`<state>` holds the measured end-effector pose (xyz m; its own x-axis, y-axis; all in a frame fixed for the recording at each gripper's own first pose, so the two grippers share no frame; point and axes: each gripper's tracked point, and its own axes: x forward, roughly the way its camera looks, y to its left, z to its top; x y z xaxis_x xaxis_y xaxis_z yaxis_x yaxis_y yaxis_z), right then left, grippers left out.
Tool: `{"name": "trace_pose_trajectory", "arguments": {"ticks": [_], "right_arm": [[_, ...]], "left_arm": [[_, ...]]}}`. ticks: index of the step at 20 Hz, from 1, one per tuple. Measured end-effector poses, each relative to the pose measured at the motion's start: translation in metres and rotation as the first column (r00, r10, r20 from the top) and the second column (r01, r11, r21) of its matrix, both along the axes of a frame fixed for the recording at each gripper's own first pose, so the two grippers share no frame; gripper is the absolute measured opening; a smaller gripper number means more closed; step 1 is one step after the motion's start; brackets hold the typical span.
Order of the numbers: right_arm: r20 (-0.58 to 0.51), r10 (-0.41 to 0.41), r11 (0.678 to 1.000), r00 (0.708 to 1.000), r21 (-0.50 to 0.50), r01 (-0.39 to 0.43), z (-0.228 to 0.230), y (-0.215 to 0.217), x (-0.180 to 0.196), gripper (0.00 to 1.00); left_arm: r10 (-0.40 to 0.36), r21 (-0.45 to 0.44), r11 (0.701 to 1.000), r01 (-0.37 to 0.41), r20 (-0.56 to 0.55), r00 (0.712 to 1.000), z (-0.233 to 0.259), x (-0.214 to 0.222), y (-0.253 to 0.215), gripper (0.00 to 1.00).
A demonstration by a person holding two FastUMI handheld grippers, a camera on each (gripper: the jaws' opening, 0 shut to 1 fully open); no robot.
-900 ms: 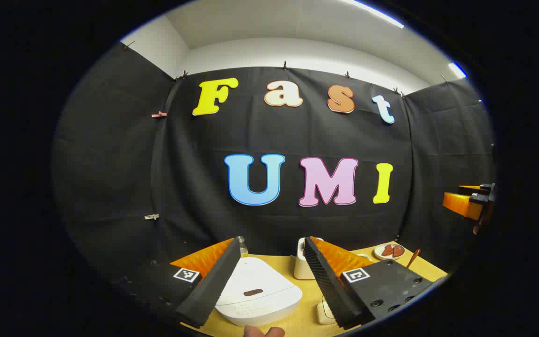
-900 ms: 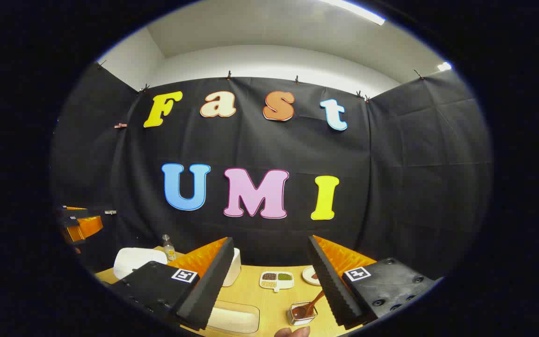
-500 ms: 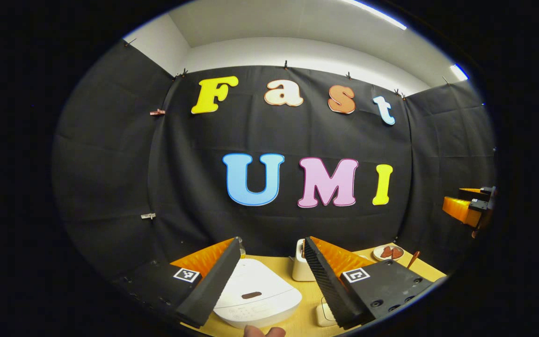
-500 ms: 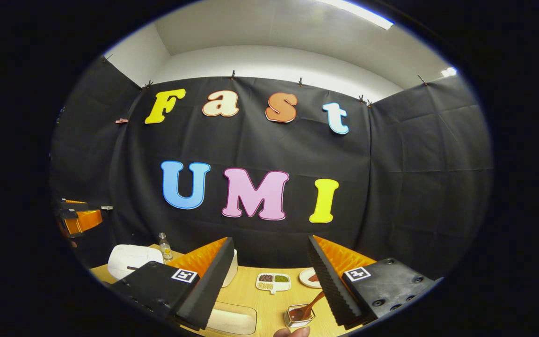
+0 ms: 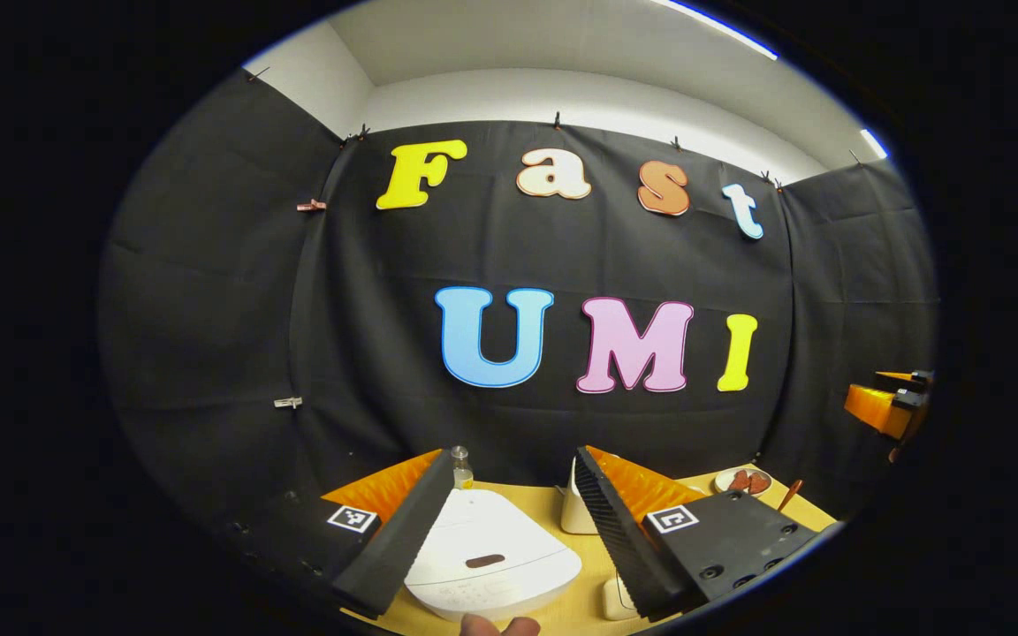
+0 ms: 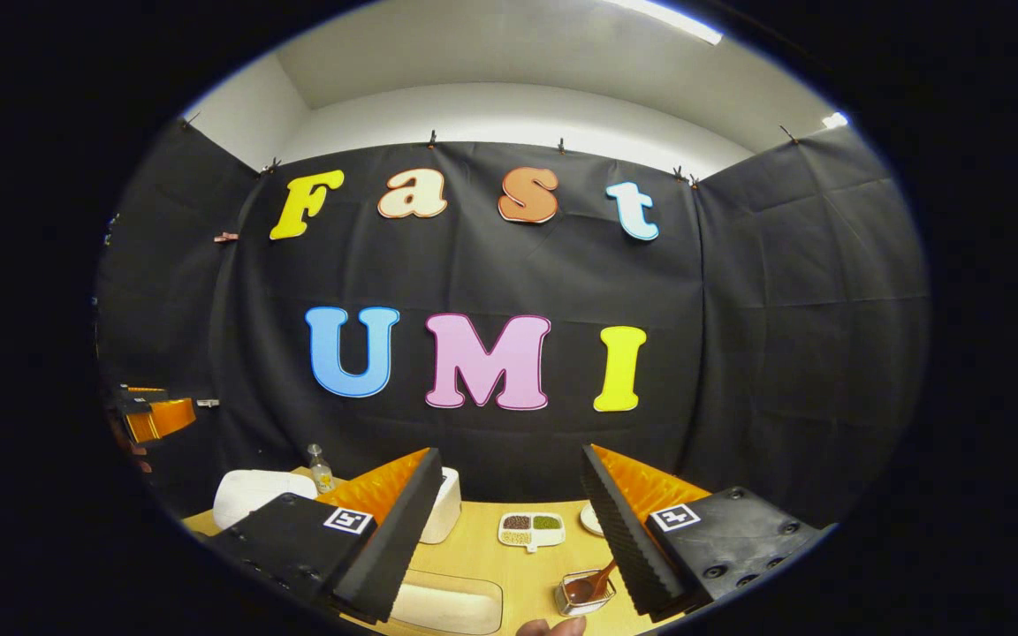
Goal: Close the left gripper, press the button to open the rice cooker; take a wooden spoon from the chopstick holder with the right hand, scoop a spoonful of rice and pour it into the rice cooker, then put the wooden spoon back into the chopstick holder.
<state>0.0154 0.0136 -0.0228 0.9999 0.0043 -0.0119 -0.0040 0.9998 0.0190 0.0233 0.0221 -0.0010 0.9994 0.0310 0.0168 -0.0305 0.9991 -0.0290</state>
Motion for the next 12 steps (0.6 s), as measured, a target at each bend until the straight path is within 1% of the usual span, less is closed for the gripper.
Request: {"name": "trace_pose_trajectory", "arguments": {"ticks": [6,9,10,11,12], "right_arm": [[0.020,0.004,0.999,1.000,-0.036,-0.003,0.005,0.003,-0.008,0.98],[0.017,0.009,0.999,1.000,-0.039,-0.009,0.003,0.007,-0.012,0.98],[0.013,0.009,0.999,1.000,-0.041,-0.009,0.002,0.008,-0.014,0.96],[0.013,0.013,0.999,1.000,-0.040,-0.012,0.002,0.009,-0.015,0.96],[0.015,0.012,0.999,1.000,-0.039,-0.012,0.003,0.009,-0.017,0.98]], "left_arm": [[0.017,0.040,0.999,-0.019,0.039,0.999,0.009,-0.006,0.014,0.95],[0.009,0.038,0.999,-0.010,0.039,0.999,0.008,-0.011,0.020,0.95],[-0.010,0.037,0.999,0.009,0.032,0.999,0.007,-0.010,0.019,0.97],[-0.028,0.044,0.999,0.027,0.019,0.999,0.004,-0.010,0.017,0.95],[-0.046,0.067,0.997,0.046,0.003,0.999,-0.001,-0.008,0.017,0.81]]}}
